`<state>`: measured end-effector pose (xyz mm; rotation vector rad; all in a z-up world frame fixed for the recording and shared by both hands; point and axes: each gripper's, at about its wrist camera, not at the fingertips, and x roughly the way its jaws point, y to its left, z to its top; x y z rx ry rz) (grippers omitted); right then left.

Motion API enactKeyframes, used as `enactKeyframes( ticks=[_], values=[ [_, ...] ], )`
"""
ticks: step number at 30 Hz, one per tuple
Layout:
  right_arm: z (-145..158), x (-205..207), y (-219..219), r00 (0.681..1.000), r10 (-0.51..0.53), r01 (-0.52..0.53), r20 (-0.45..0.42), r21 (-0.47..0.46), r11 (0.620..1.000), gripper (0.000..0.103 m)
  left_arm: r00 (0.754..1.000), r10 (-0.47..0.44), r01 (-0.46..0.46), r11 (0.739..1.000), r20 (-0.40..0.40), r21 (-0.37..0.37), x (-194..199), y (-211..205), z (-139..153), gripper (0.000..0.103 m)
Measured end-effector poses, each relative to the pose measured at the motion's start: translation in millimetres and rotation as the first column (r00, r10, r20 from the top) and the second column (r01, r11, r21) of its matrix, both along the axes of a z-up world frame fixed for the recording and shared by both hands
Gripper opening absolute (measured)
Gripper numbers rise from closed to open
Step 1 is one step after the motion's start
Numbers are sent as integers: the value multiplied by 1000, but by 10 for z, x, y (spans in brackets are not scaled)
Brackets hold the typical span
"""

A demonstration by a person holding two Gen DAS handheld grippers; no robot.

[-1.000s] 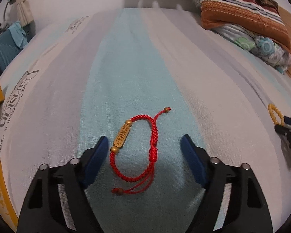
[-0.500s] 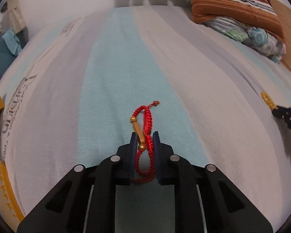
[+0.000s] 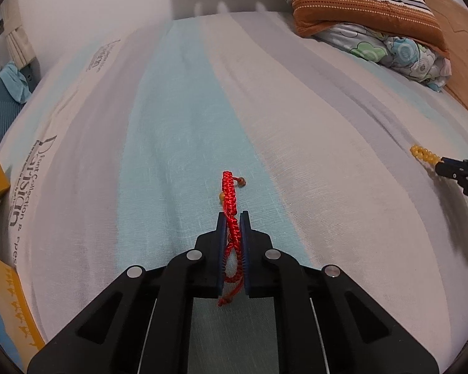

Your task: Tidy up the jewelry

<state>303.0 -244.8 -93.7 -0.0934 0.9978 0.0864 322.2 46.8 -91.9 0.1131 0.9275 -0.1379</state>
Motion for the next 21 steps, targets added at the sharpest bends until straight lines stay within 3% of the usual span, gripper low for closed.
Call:
enactKeyframes(
  ticks=[11, 13, 21],
  values=[
    [179, -79, -27, 1000, -7, 7, 7, 18, 1000, 18, 1000, 8, -7, 1000, 13, -21, -91, 32, 213, 7],
    [222, -85, -28, 1000, -4, 4, 6, 20, 1000, 7, 1000, 7, -7, 1000, 15, -24, -123, 41, 276, 8],
    [381, -158, 12, 1000, 5, -6, 17, 32, 999, 3, 1000, 6, -6, 1000, 24, -18, -215, 18, 479, 8]
  ],
)
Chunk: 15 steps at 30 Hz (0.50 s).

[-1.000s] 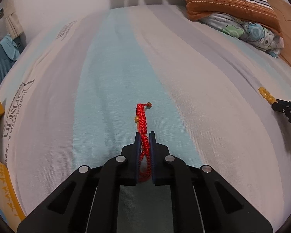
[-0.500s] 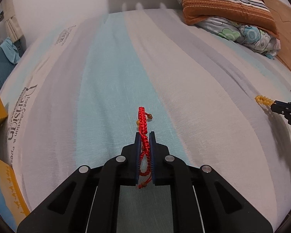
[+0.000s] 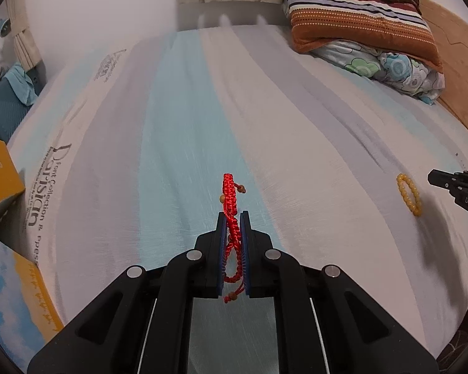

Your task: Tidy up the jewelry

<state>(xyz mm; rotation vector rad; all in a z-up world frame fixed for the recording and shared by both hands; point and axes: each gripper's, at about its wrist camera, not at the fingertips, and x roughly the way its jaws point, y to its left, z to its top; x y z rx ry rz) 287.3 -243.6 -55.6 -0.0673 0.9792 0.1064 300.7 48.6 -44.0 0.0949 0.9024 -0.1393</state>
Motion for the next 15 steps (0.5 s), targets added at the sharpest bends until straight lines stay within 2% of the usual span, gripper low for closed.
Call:
enactKeyframes(
  ticks=[7, 8, 9, 10, 11, 12, 15],
  values=[
    [74, -4, -19, 1000, -21, 21, -4, -15, 1000, 4, 1000, 2, -2, 1000, 5, 11, -39, 18, 90, 8],
    [27, 30, -31, 999, -38, 38, -35, -15, 999, 8, 1000, 3, -3, 1000, 4, 11, -41, 24, 86, 8],
    [-6, 39, -32, 998, -45, 45, -51, -6, 999, 22, 1000, 5, -5, 1000, 2, 10, -41, 29, 80, 8],
    [-37, 61, -42, 996, -57, 57, -61, 1, 998, 31, 1000, 9, -9, 1000, -1, 9, -37, 35, 66, 8],
    [-63, 82, -48, 995, -74, 75, -61, 1, 997, 46, 1000, 9, -9, 1000, -2, 8, -34, 39, 60, 8],
    [-77, 103, -61, 995, -83, 83, -58, 3, 997, 51, 1000, 9, -9, 1000, -3, 8, -29, 42, 49, 8],
    [-184, 198, -36, 991, -91, 93, -97, 20, 995, 51, 1000, 7, -7, 1000, -9, 7, -1, 53, -3, 8]
  ],
)
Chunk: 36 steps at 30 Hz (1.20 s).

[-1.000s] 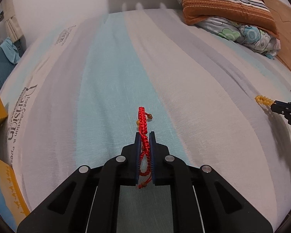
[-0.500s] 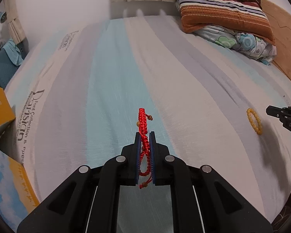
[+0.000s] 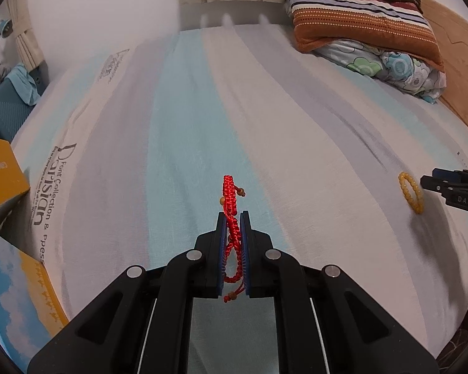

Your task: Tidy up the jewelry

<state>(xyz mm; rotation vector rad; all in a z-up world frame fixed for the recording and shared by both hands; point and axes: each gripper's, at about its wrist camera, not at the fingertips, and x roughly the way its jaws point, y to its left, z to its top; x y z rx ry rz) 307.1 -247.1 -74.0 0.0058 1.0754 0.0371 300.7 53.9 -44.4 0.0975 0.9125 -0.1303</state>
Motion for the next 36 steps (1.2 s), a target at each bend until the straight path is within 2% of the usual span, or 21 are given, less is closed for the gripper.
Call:
enactKeyframes(
  ticks=[10, 11, 13, 14, 15, 24, 25, 26, 36],
  values=[
    [-368, 207, -58, 991, -60, 65, -121, 37, 997, 51, 1000, -1, 0, 1000, -20, -14, 45, 54, -130, 8],
    [-369, 202, -61, 991, -61, 66, -120, 40, 997, 48, 1000, -2, 2, 1000, -21, -14, 41, 52, -135, 8],
    [-371, 192, -36, 991, -52, 56, -120, 32, 998, 37, 1000, -6, 6, 1000, -22, -11, 38, 40, -133, 8],
    [-369, 186, -26, 991, -51, 54, -121, 25, 998, 25, 1000, -8, 8, 1000, -20, -12, 39, 35, -127, 8],
    [-368, 192, -36, 991, -47, 51, -126, 29, 998, 19, 1000, -9, 9, 1000, -18, -12, 37, 35, -118, 8],
    [-306, 100, -83, 992, -38, 47, -120, 74, 996, 19, 1000, -2, 2, 1000, -5, -13, 16, 72, -22, 8],
    [-287, 80, -83, 993, -38, 47, -116, 77, 996, 17, 1000, -2, 2, 1000, -4, -11, 13, 76, -11, 8],
    [-270, 75, -86, 993, -35, 44, -114, 81, 996, 9, 1000, 0, 0, 1000, -3, -9, 9, 79, 0, 8],
    [-76, -37, -118, 996, -22, 30, -83, 95, 995, 9, 1000, 10, -10, 1000, 5, -5, -48, 106, 103, 8]
  ],
)
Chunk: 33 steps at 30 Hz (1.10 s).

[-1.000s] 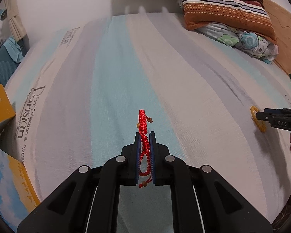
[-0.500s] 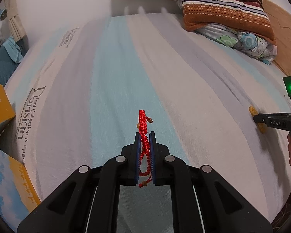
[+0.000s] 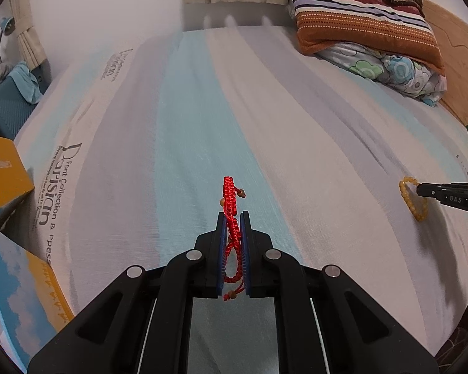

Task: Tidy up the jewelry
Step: 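Carry the red string and yellow bracelets with both tools over the white box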

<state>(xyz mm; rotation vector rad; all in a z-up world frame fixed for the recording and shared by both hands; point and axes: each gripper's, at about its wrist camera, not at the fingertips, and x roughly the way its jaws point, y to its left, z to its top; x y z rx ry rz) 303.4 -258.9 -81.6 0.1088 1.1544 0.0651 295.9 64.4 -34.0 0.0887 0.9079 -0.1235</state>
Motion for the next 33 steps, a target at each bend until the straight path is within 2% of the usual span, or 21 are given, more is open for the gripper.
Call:
enactKeyframes(
  ticks=[7, 17, 27, 33],
  values=[
    [215, -115, 72, 999, 25, -25, 46, 6, 1000, 9, 1000, 6, -6, 1000, 13, 1, -71, 1, 150, 8],
    [515, -228, 287, 989, 64, -59, 130, -37, 998, 9, 999, 35, -35, 999, 25, 5, -198, 22, 321, 8],
    [752, -380, 552, 979, 104, -96, 177, -52, 994, 9, 995, 92, -92, 996, 23, 3, -404, 234, 422, 8],
    [932, -479, 817, 969, 139, -131, 204, -49, 990, 9, 990, 141, -140, 990, 30, -16, -578, 418, 583, 8]
  ],
)
